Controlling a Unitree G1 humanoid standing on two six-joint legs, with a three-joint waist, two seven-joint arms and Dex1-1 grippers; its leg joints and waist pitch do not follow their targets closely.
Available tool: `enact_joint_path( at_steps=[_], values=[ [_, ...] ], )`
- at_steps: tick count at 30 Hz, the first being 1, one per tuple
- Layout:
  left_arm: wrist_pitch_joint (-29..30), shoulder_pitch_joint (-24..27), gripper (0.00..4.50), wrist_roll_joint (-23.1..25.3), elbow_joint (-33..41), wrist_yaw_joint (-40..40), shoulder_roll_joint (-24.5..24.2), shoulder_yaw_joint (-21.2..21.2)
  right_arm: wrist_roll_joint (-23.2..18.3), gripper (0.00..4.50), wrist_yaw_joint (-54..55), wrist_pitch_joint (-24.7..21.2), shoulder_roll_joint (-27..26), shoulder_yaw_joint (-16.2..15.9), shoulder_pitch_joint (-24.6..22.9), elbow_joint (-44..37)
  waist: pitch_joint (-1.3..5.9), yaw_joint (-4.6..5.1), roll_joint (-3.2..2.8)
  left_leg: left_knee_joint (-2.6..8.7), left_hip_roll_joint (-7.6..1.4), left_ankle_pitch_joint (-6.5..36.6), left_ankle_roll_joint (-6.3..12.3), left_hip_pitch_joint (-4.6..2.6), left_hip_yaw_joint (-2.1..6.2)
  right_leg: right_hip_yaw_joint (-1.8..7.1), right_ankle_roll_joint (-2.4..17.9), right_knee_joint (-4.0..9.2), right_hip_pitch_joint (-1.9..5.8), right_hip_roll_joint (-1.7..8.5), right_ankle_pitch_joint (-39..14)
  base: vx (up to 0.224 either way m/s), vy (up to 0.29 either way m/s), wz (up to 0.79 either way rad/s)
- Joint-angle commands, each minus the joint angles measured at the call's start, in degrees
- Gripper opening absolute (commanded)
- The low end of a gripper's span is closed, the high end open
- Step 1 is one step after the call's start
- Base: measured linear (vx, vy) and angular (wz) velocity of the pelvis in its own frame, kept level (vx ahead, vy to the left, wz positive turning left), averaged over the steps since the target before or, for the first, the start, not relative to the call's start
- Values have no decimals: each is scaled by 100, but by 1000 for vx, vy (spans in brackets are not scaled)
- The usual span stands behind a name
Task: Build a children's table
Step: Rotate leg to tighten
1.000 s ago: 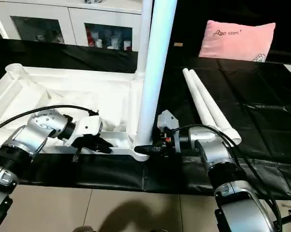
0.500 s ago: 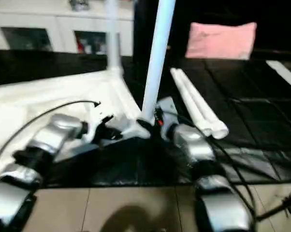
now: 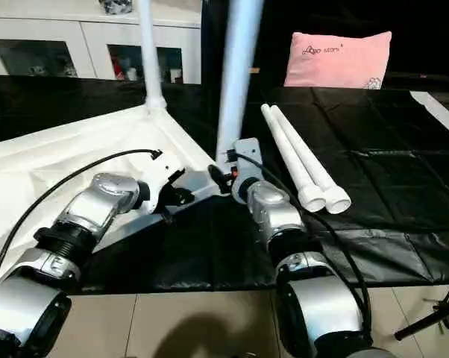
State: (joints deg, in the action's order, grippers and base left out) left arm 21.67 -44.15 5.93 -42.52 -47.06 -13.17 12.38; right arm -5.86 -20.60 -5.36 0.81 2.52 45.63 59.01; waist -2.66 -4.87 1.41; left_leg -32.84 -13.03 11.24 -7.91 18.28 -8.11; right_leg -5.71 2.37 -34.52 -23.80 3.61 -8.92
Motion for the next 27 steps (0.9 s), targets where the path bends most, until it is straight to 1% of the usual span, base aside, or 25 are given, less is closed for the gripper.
enact_joint_path(
  at_steps=[1,2,4,5,6,7,9,10,11,12,13,14,16,17,18,19,20,21,22,23,24,26,27],
  values=[
    [-177,-160,0,0,43,80,-41,13,139,382,-336,-121,-71,-260,-195,38,360,-14,-35,348,71,955,256,131,-129,276,777,452,385,372,-1815,0,0,0],
    [-201,-153,0,-4,33,51,-58,5,192,382,-339,-97,-27,-295,-220,2,375,-22,-34,339,71,867,258,134,-133,284,832,424,394,371,-1640,0,0,0],
    [-327,-120,0,12,14,-55,-129,30,26,408,-599,-125,63,-197,-344,-242,394,-24,-39,328,67,716,291,148,-137,298,936,383,416,368,-1280,0,0,0],
    [-469,-76,0,30,-1,-181,-199,68,-48,408,-908,-42,196,-206,-503,-540,400,-20,-43,324,69,605,351,157,-138,297,991,366,431,352,-1032,0,0,0],
    [-632,-49,0,48,-11,-275,-244,111,-101,415,-1086,12,264,-204,-592,-711,401,-20,-45,319,65,578,405,163,-139,301,1037,347,435,356,-901,0,0,0],
    [-753,-27,0,67,-22,-353,-284,152,-147,427,-1221,41,327,-197,-666,-855,408,-28,-43,318,67,570,437,163,-139,298,1043,354,446,355,-854,0,0,0],
    [-758,-9,0,94,-33,-418,-327,194,-172,445,-1284,7,411,-186,-732,-989,417,-20,-44,311,59,503,458,167,-139,298,1124,330,437,349,-679,0,0,0],
    [-912,10,0,123,-110,-559,-413,249,-149,447,-1571,166,651,-251,-877,-1250,417,-18,-68,309,58,513,446,168,-139,298,1146,328,433,355,-695,0,0,0],
    [-930,13,0,126,-114,-575,-422,255,-143,449,-1599,189,676,-259,-891,-1276,403,-22,-47,302,64,580,454,177,-152,294,1115,358,435,345,-787,0,0,0],
    [-1170,38,0,154,-162,-768,-522,328,-82,449,-1854,333,915,-318,-1024,-1526,401,-43,-46,305,62,596,448,171,-152,295,1084,370,435,354,-872,0,0,0],
    [-1170,38,0,154,-162,-768,-522,328,-82,449,-1854,333,915,-318,-1024,-1526,399,-44,-43,303,66,617,445,170,-154,297,1065,378,429,349,-925,0,0,0],
    [-1327,56,0,173,-188,-928,-601,379,-62,449,-2070,343,1086,-342,-1102,-1692,399,-46,-35,308,65,632,415,173,-152,300,1034,370,435,349,-983,0,0,0],
    [-1508,65,0,167,-232,-1137,-682,429,-69,449,-2405,422,1269,-383,-1157,-1825,391,-51,-30,306,69,667,417,174,-156,301,974,386,434,346,-1081,0,0,0],
    [-1683,78,0,152,-254,-1386,-770,495,-63,449,-2725,534,1439,-446,-1205,-1956,395,-54,-22,302,73,669,437,178,-155,297,949,392,442,349,-1122,0,0,0],
    [-1686,78,0,152,-254,-1389,-771,496,-63,449,-2729,536,1440,-446,-1206,-1957,393,-61,-12,296,80,664,463,186,-159,295,920,396,446,343,-1152,0,0,0],
    [-1841,86,0,148,-271,-1608,-845,556,-64,449,-2969,580,1566,-508,-1228,-2036,394,-55,-15,299,74,659,471,179,-157,293,929,392,432,342,-1162,0,0,0],
    [-1900,91,0,147,-274,-1699,-873,579,-63,449,-3056,587,1612,-537,-1231,-2057,390,-54,-6,297,76,668,482,180,-160,289,928,402,430,338,-1199,0,0,0],
    [-2120,105,0,162,-278,-1978,-969,663,-32,449,-3439,655,1781,-689,-1238,-2111,384,-59,-5,297,77,681,491,188,-163,287,910,407,433,336,-1254,0,0,0],
    [-2259,113,0,169,-283,-2137,-1025,712,-3,449,-3635,674,1871,-794,-1250,-2153,389,-64,-12,296,70,696,491,180,-160,285,913,404,430,342,-1278,0,0,0],
    [-2341,112,0,175,-293,-2221,-1054,739,17,449,-3746,685,1920,-856,-1254,-2173,389,-66,-4,294,63,673,501,187,-162,286,917,399,434,337,-1260,0,0,0],
    [-2410,114,0,175,-286,-2346,-1091,776,44,449,-3926,747,1972,-948,-1254,-2185,391,-79,-12,290,51,662,505,179,-167,291,943,388,419,337,-1209,0,0,0],
    [-2462,104,0,172,-305,-2425,-1108,795,62,449,-4048,782,2004,-998,-1258,-2207,390,-105,-18,292,41,684,492,173,-168,286,980,385,410,342,-1201,0,0,0],
    [-2573,118,0,154,-269,-2667,-1168,857,128,449,-4343,917,2047,-1138,-1233,-2198,392,-119,-14,291,36,685,477,164,-172,290,1002,376,405,340,-1162,0,0,0]
  ],
)
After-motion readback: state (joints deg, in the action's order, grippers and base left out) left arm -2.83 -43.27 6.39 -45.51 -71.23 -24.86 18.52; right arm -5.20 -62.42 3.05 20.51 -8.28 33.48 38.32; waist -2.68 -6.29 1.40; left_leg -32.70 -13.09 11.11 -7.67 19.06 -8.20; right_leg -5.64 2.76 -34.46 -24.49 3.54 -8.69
